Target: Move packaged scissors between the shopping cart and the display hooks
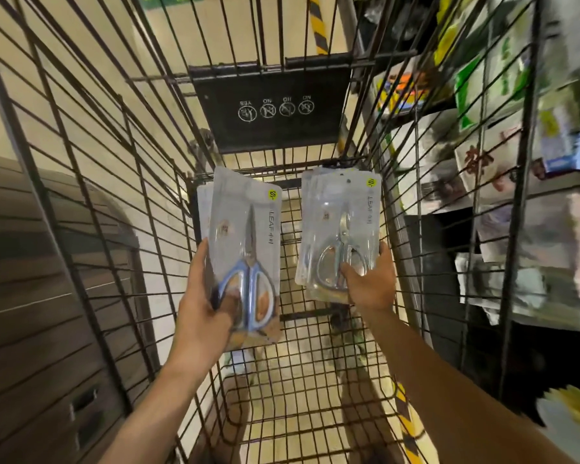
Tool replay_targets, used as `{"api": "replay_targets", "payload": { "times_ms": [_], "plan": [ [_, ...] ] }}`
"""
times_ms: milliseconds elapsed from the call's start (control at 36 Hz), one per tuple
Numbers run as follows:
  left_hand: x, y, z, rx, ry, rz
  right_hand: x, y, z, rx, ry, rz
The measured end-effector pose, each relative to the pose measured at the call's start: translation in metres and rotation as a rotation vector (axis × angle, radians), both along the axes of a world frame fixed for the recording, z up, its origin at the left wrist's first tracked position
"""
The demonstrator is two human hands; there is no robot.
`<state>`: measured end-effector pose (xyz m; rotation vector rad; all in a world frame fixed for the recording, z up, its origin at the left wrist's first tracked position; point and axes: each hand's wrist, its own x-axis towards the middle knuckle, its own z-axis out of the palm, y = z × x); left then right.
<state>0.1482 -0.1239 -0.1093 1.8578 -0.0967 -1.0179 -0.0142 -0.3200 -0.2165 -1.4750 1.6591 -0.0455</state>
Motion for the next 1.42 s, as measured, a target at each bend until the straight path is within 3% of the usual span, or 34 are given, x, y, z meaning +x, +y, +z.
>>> {"api": "replay_targets", "payload": {
  "times_ms": [139,306,417,611,722,861,1083,1139,1250,1417],
  "plan": [
    [-0.003,0.005,0.006,-0.013,-0.014,-0.009,-0.017,0.009,0.012,0.224,-0.173,0.014],
    [0.001,0.015,0.045,-0.052,-0.069,-0.067,-0.035,0.037,0.052,0.374,-0.384,0.074],
    [0.008,0.029,0.074,-0.043,-0.100,-0.099,-0.043,0.059,0.091,0.436,-0.442,-0.011],
    [0.021,0.063,0.143,-0.061,-0.099,-0.206,-0.063,0.102,0.205,0.174,-0.498,0.018],
    [0.022,0.085,0.186,-0.112,-0.110,-0.257,-0.080,0.134,0.269,0.139,-0.548,-0.012],
    [0.009,0.099,0.243,-0.160,-0.135,-0.321,-0.096,0.170,0.324,-0.022,-0.639,-0.127],
    [-0.026,0.120,0.294,-0.317,-0.143,-0.420,-0.142,0.214,0.378,-0.263,-0.742,-0.121],
    [-0.079,0.134,0.321,-0.402,-0.209,-0.467,-0.193,0.243,0.406,-0.364,-0.783,-0.175],
    [-0.095,0.136,0.331,-0.397,-0.216,-0.444,-0.211,0.252,0.413,-0.363,-0.825,-0.242],
    [-0.203,0.170,0.357,-0.453,-0.233,-0.515,-0.321,0.318,0.448,-0.419,-0.917,-0.411]
  ]
}}
